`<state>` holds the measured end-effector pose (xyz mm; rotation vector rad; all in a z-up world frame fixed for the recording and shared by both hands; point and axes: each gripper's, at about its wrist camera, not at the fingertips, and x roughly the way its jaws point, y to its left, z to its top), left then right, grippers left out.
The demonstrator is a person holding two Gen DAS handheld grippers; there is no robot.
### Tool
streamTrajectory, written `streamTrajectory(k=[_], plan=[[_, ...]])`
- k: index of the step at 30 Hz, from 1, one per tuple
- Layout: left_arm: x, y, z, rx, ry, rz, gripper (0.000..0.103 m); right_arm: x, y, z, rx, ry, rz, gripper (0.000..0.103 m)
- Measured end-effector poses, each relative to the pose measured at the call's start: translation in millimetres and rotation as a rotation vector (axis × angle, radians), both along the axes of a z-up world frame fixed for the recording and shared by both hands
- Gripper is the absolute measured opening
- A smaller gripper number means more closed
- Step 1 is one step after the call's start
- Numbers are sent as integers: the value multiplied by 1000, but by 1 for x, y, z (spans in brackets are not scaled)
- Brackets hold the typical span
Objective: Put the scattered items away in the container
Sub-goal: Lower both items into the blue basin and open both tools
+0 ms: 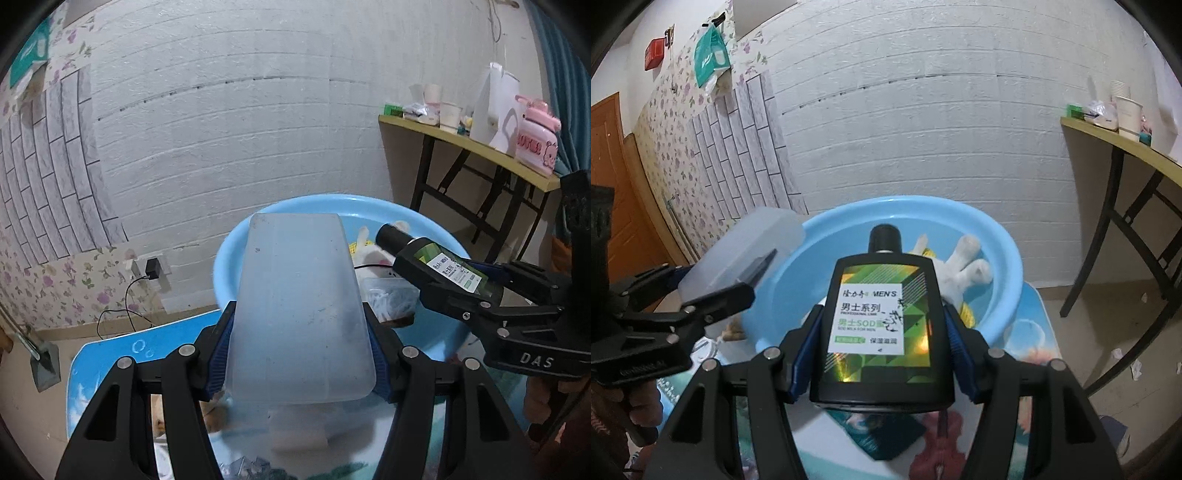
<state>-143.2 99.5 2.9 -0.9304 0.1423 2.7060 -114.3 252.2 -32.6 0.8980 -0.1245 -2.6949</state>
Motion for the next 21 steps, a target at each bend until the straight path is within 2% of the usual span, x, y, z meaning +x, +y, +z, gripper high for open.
streamTrajectory(k=[3, 9, 14, 21], plan=[[-7, 7, -7, -1, -16, -8, 61, -4, 3, -4, -16, 7, 18, 61], [-11, 18, -13, -51, -26, -19, 63, -5, -3, -8, 32, 31, 32, 62], [-4, 14, -8, -31, -13, -11, 70, -5, -2, -6, 28, 29, 35, 63], [18, 1, 2, -7, 9, 7, 70, 9, 0, 3, 15, 15, 18, 65]])
